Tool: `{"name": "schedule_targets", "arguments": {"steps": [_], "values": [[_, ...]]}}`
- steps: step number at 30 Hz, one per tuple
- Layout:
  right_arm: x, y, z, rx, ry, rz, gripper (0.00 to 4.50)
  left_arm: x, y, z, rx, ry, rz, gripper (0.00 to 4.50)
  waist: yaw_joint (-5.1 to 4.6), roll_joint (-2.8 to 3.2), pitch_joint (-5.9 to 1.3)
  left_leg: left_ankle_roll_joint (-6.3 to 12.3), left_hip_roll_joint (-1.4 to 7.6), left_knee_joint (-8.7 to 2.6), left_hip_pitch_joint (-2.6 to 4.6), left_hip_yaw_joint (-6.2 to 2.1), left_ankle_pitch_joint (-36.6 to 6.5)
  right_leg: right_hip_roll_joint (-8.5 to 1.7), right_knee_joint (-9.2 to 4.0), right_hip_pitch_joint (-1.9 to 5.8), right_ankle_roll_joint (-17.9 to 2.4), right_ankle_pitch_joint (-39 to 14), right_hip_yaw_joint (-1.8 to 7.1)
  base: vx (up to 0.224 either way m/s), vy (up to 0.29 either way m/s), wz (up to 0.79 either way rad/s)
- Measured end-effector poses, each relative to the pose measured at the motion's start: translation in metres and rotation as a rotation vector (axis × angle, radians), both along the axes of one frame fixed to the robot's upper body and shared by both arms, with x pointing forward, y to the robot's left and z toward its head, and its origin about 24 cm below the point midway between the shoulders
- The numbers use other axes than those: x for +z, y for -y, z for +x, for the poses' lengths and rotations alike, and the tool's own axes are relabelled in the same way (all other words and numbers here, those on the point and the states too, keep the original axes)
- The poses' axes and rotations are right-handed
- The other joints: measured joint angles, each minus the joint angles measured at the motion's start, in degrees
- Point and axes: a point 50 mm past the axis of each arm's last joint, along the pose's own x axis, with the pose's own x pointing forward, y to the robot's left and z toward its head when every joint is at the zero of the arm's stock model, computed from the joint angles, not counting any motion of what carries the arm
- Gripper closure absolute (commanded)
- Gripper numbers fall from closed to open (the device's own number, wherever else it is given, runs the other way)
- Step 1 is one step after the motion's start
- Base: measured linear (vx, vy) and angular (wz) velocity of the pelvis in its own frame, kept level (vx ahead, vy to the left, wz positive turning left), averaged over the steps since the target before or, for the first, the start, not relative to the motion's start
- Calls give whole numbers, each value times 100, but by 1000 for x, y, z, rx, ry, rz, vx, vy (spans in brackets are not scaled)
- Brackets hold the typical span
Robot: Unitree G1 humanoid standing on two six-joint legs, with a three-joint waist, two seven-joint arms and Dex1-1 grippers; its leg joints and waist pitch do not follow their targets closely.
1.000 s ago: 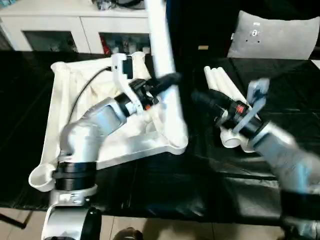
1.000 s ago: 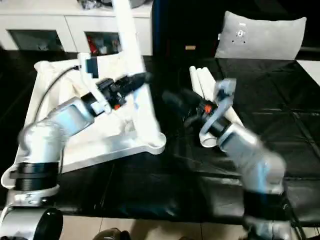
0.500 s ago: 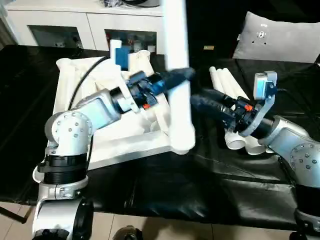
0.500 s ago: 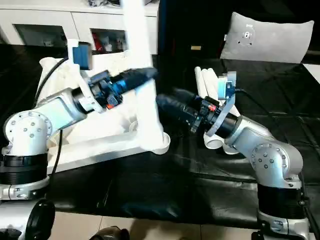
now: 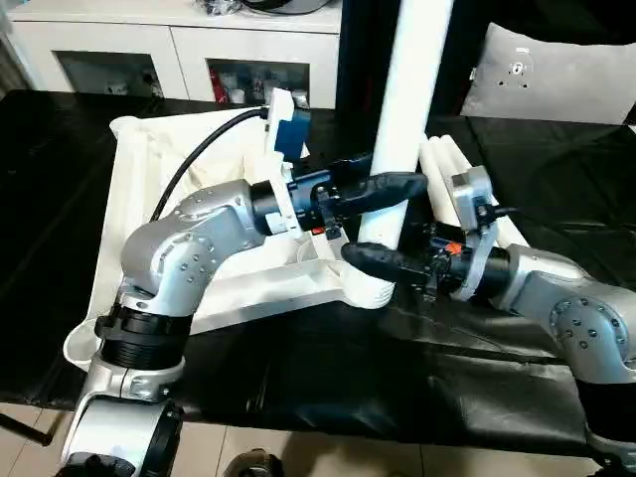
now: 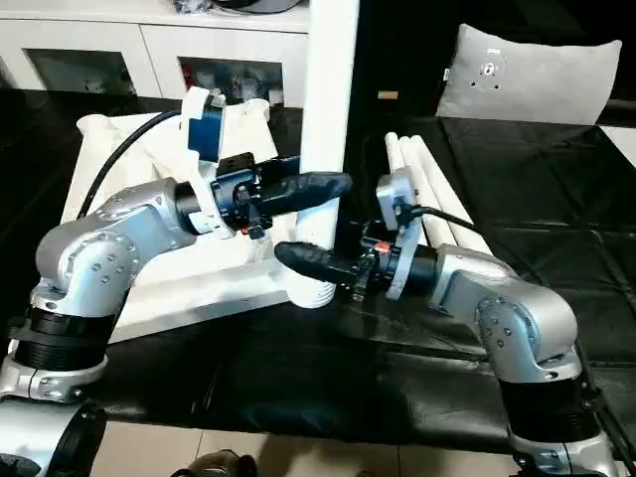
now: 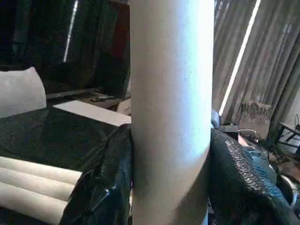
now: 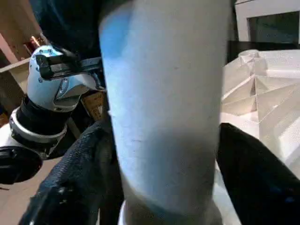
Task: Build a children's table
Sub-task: Pick table leg
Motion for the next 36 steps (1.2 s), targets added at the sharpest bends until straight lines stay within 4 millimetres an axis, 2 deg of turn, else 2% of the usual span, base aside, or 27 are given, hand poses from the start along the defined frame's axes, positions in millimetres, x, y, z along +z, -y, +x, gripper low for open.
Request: {"name": "schedule_targets", "arguments": {"steps": [1, 2, 5, 6, 11, 12, 22, 23, 24, 26, 28, 31, 33, 36], "values": [[0, 0, 0, 1, 0, -1, 132, 0, 0, 0, -1, 3, 3, 261, -1, 0, 0, 0, 0, 0, 0, 0, 0, 0, 0, 0, 0, 0, 0, 0, 0, 0], [0, -1, 0, 2, 1, -2, 164, 0, 1, 0, -3, 9, 5, 261, -2, 0, 0, 0, 0, 0, 0, 0, 0, 0, 0, 0, -1, 1, 0, 0, 0, 0], [-1, -2, 0, 7, 6, 0, 171, -1, 1, 0, 0, 26, 16, 261, -7, 0, 0, 0, 0, 0, 0, 0, 0, 0, 0, 0, -2, 1, 0, 0, 0, 0], [-1, -1, 0, 4, 7, -1, 191, -1, 1, 0, -3, 31, 19, 261, -6, 0, 0, 0, 0, 1, 0, 0, 0, 0, 0, 0, -2, 1, 0, 0, 0, 0], [-2, -1, 1, 0, 8, -8, 224, -2, 1, 0, 2, 39, 30, 261, -9, 0, 0, 0, 0, 1, 0, 0, 0, 0, 2, 0, -3, 2, 0, 0, 0, 0], [-3, -1, 0, -2, 7, -9, 242, -2, 1, 0, 3, 38, 31, 261, -9, 0, 0, 0, 0, 1, 0, 0, 0, 0, 2, 0, -3, 2, -1, 0, 0, 0], [-10, -3, 1, -52, 6, -19, 254, -9, 2, 3, 54, 50, 59, 261, -5, 10, -7, 1, 1, 7, 1, 0, 1, 0, 5, 3, -5, 5, -1, 0, 0, 0], [-12, -2, 2, -81, 14, -40, 254, -11, 4, 5, 80, 59, 70, 205, -5, 11, -7, 1, 1, 10, 1, 0, 2, 0, 5, 4, -5, 8, -1, 0, 0, 0], [-13, -2, 3, -98, 15, -50, 255, -13, 5, 6, 96, 67, 78, 191, -7, 11, -7, 1, 2, 11, 1, 0, 2, 0, 5, 4, -5, 9, 0, 0, 0, 0], [-17, -3, 5, -131, 7, -59, 257, -14, 2, 9, 162, 91, 100, 188, -20, 11, -7, 0, 3, 11, 1, 0, 3, 0, 5, 4, -5, 12, -1, 0, 0, 0], [-19, -3, 6, -151, -2, -63, 257, -17, 1, 10, 191, 85, 106, 160, -35, 15, -9, -1, 3, 12, 2, 0, 3, 0, 5, 4, -5, 13, 0, 0, 0, 0], [-24, -13, 12, -256, 11, -59, 257, -18, 0, 13, 346, 140, 117, 143, -78, 16, -10, -4, 6, 12, 3, 0, 6, 1, 8, 4, -5, 15, -1, 0, 0, 0], [-25, -20, 16, -317, 23, -60, 258, -17, 2, 15, 435, 168, 104, 115, -82, 17, -10, -6, 7, 11, 3, 0, 6, 1, 8, 4, -5, 15, -2, 0, 0, 0], [-27, -32, 16, -341, 26, -52, 258, -16, 3, 15, 529, 177, 76, 98, -81, 16, -10, -6, 8, 11, 3, 0, 6, 2, 7, 4, -5, 15, -2, 0, 0, 0]]}}
